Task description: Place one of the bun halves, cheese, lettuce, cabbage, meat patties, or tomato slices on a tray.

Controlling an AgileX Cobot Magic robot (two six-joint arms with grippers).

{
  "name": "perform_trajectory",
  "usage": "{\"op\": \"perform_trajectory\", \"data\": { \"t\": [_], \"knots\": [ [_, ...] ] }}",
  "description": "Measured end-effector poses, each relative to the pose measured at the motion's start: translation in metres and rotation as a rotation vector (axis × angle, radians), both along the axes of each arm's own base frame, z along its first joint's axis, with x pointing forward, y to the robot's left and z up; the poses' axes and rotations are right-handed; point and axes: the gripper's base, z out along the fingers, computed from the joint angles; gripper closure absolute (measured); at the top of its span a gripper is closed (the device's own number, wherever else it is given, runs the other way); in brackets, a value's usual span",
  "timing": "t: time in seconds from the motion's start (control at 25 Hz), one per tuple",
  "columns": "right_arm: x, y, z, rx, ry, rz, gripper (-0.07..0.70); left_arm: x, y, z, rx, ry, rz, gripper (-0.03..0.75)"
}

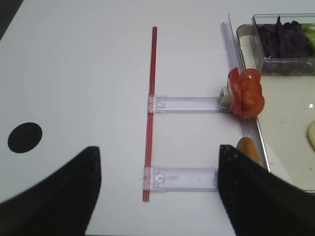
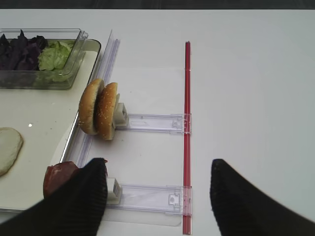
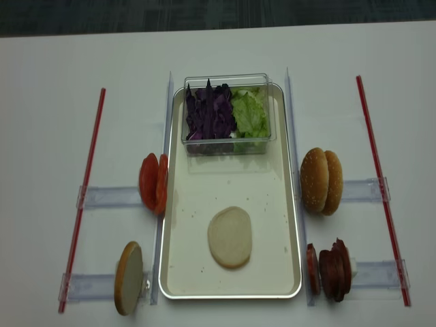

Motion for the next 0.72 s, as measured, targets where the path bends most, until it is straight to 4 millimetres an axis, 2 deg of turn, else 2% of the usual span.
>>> {"op": "perform_trajectory", "data": {
  "t": [0.4, 0.72],
  "knots": [
    [0.000, 0.000, 0.000, 0.000, 0.000, 0.000, 0.150, 0.002, 0.000, -0.043, -0.001, 0.069, 0.000, 0.275],
    [0.000, 0.000, 0.000, 0.000, 0.000, 0.000, 0.150, 0.004, 0.000, -0.048, 0.001, 0.087, -0.001, 0.280]
  ]
}}
